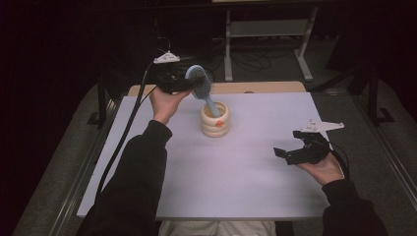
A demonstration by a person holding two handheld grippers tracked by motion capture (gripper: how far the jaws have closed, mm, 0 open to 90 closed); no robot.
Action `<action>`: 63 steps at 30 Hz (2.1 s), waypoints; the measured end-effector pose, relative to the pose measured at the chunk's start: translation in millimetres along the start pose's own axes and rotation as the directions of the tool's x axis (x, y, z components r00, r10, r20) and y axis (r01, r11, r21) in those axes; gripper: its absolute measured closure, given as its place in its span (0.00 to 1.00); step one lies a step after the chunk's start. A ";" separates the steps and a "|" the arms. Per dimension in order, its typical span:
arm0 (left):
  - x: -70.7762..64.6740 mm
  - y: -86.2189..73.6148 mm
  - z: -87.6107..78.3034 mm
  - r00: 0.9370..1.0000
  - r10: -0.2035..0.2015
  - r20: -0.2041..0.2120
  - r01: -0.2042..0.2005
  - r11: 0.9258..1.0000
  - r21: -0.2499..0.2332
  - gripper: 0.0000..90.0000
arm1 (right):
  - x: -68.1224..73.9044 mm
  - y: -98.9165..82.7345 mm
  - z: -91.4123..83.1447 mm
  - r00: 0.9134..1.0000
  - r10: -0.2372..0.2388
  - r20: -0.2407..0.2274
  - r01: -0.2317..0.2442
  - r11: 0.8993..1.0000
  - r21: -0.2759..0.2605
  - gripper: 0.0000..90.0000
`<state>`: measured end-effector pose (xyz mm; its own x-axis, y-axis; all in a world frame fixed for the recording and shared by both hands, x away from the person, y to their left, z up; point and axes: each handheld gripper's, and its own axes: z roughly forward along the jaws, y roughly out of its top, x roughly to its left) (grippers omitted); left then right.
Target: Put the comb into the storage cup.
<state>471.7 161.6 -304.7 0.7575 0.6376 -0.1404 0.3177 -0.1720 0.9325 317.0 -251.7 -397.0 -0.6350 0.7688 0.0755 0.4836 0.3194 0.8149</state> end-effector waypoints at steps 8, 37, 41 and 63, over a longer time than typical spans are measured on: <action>2.0 -8.0 9.4 1.000 -0.018 0.011 0.018 1.000 0.004 0.61 | 0.5 -1.9 2.3 1.000 -0.003 -0.003 0.003 1.000 0.024 0.00; 23.0 -42.8 26.0 0.981 -0.187 0.043 0.187 0.982 0.001 0.59 | -0.6 -4.2 1.8 1.000 0.003 -0.002 -0.003 1.000 0.012 0.00; 22.3 -42.8 25.2 0.985 -0.168 0.035 0.168 0.986 0.008 0.56 | -1.0 -4.3 1.5 1.000 0.003 -0.001 -0.003 1.000 0.010 0.00; 34.5 -31.2 -10.5 0.994 -0.084 0.072 0.085 0.996 -0.007 0.00 | 1.4 -4.9 5.3 1.000 -0.020 0.015 0.020 0.999 0.033 0.00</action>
<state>481.9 196.8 -335.2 0.7672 0.5940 -0.2419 0.3766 -0.1119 0.9196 317.0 -249.3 -403.9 -0.6358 0.7702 0.0504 0.4908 0.3529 0.7966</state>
